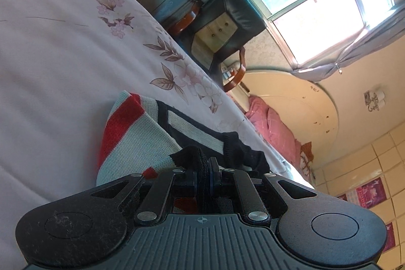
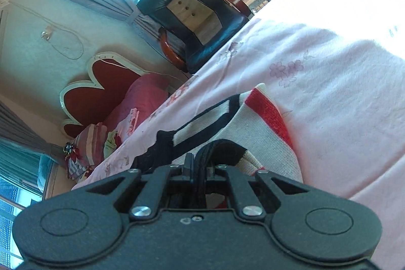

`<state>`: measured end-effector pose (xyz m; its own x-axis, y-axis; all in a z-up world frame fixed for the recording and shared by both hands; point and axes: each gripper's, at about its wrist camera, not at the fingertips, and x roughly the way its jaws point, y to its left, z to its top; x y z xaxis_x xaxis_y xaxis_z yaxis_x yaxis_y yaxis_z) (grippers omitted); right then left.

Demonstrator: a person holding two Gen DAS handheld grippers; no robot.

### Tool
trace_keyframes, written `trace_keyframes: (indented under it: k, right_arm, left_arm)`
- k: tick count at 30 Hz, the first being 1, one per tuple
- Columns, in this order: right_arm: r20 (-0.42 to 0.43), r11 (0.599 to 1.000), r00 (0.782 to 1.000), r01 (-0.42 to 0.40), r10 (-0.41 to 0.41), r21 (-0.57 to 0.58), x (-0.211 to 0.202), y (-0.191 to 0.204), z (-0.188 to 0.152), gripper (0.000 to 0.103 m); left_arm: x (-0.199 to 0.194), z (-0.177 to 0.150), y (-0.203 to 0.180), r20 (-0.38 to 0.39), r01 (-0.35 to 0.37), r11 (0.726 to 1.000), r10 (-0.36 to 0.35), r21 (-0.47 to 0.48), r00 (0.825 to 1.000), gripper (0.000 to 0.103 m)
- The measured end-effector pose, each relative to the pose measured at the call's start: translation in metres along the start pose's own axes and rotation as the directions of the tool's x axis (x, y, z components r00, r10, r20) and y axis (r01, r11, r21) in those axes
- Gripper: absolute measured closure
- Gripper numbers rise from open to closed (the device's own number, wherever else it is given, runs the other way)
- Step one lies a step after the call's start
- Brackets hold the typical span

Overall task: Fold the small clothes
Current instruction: 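Carry the black hem with both grippers over onto the collar end, then lay the hem down and open both grippers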

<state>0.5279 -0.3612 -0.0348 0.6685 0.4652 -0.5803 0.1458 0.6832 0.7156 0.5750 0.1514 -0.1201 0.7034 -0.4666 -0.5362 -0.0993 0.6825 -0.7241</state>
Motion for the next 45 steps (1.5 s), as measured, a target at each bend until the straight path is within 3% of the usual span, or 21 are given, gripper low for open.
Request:
trace_keyframes:
  k: [4, 6, 7, 9, 11, 16, 18, 21, 23, 24, 25, 27, 32, 36, 39, 40, 41, 42, 43, 44, 45]
  right_arm:
    - [-0.007, 1.0, 1.0, -0.006, 0.006, 0.013, 0.029, -0.017, 0.005, 0.091]
    - [0.024, 0.999, 0.999, -0.04, 0.039, 0.021, 0.035, -0.022, 0.006, 0.077]
    - [0.046, 0.998, 0.997, -0.061, 0.06, 0.028, 0.036, -0.024, 0.008, 0.072]
    - [0.086, 0.996, 0.993, -0.085, 0.082, 0.028, 0.034, -0.023, 0.011, 0.048]
    - [0.152, 0.998, 0.987, -0.056, 0.056, -0.004, 0.026, -0.019, 0.014, 0.033]
    - [0.113, 0.988, 0.992, -0.03, 0.047, -0.149, 0.019, -0.008, 0.02, 0.056]
    - [0.087, 0.972, 0.996, 0.022, -0.002, -0.233, 0.024, -0.001, 0.018, 0.058]
    - [0.071, 0.921, 0.992, 0.126, -0.107, -0.369, 0.037, 0.015, 0.009, 0.06]
    - [0.1, 0.864, 0.982, 0.186, -0.158, -0.468, 0.043, 0.028, -0.003, 0.065]
    - [0.115, 0.836, 0.977, 0.214, -0.181, -0.505, 0.046, 0.033, -0.008, 0.072]
    - [0.14, 0.797, 0.967, 0.255, -0.214, -0.548, 0.052, 0.04, -0.015, 0.077]
    - [0.187, 0.751, 0.953, 0.304, -0.24, -0.586, 0.054, 0.049, -0.024, 0.098]
    - [0.312, 0.778, 0.932, 0.334, -0.187, -0.532, 0.031, 0.049, -0.022, 0.098]
    - [0.298, 0.755, 0.91, 0.408, -0.29, -0.512, 0.044, 0.03, -0.019, 0.097]
    - [0.28, 0.767, 0.912, 0.406, -0.301, -0.497, 0.049, 0.026, -0.018, 0.093]
    - [0.277, 0.765, 0.913, 0.404, -0.3, -0.502, 0.049, 0.028, -0.018, 0.091]
    - [0.288, 0.756, 0.909, 0.411, -0.3, -0.509, 0.047, 0.031, -0.019, 0.079]
    - [0.313, 0.747, 0.903, 0.423, -0.296, -0.513, 0.042, 0.035, -0.02, 0.069]
    - [0.354, 0.736, 0.897, 0.426, -0.266, -0.527, 0.034, 0.042, -0.026, 0.064]
    - [0.373, 0.728, 0.898, 0.416, -0.233, -0.545, 0.029, 0.049, -0.029, 0.061]
    - [0.368, 0.724, 0.91, 0.385, -0.193, -0.573, 0.027, 0.057, -0.034, 0.061]
  left_arm:
    - [0.016, 0.005, 0.002, 0.045, 0.005, 1.0, -0.007, 0.031, 0.999, 0.092]
    - [0.024, 0.008, 0.002, 0.057, 0.015, 0.999, -0.017, 0.043, 0.998, 0.054]
    - [0.025, 0.009, 0.0, 0.079, 0.027, 0.998, -0.032, 0.058, 0.996, 0.048]
    - [0.026, 0.012, -0.008, 0.111, 0.005, 0.995, -0.016, 0.103, 0.994, 0.039]
    - [0.022, 0.017, -0.014, 0.121, -0.016, 0.988, -0.003, 0.156, 0.993, 0.038]
    - [0.02, 0.021, -0.031, 0.072, -0.11, 0.926, 0.09, 0.361, 0.993, 0.039]
    - [0.029, 0.017, -0.036, 0.029, -0.153, 0.887, 0.156, 0.435, 0.987, 0.055]
    - [0.037, -0.001, -0.043, 0.066, -0.253, 0.802, 0.26, 0.542, 0.963, 0.071]
    - [0.037, -0.006, -0.047, 0.103, -0.291, 0.777, 0.284, 0.558, 0.953, 0.08]
    - [0.037, -0.007, -0.048, 0.12, -0.302, 0.766, 0.286, 0.568, 0.951, 0.093]
    - [0.035, -0.009, -0.051, 0.138, -0.31, 0.759, 0.284, 0.573, 0.949, 0.098]
    - [0.028, -0.011, -0.055, 0.182, -0.33, 0.744, 0.277, 0.581, 0.944, 0.098]
    - [0.01, -0.015, -0.068, 0.319, -0.35, 0.703, 0.182, 0.619, 0.93, 0.098]
    - [0.046, -0.012, -0.06, 0.227, -0.386, 0.665, 0.317, 0.64, 0.921, 0.098]
    - [0.046, -0.008, -0.062, 0.21, -0.38, 0.667, 0.324, 0.641, 0.922, 0.098]
    - [0.042, -0.005, -0.061, 0.204, -0.373, 0.682, 0.319, 0.629, 0.926, 0.095]
    - [0.036, -0.003, -0.062, 0.206, -0.373, 0.702, 0.314, 0.606, 0.927, 0.091]
    - [0.028, -0.002, -0.065, 0.227, -0.386, 0.716, 0.314, 0.582, 0.922, 0.075]
    - [0.023, -0.005, -0.071, 0.263, -0.398, 0.723, 0.299, 0.565, 0.917, 0.065]
    - [0.018, -0.007, -0.08, 0.286, -0.384, 0.734, 0.263, 0.56, 0.921, 0.045]
    - [0.019, -0.01, -0.089, 0.285, -0.352, 0.746, 0.224, 0.565, 0.932, 0.04]
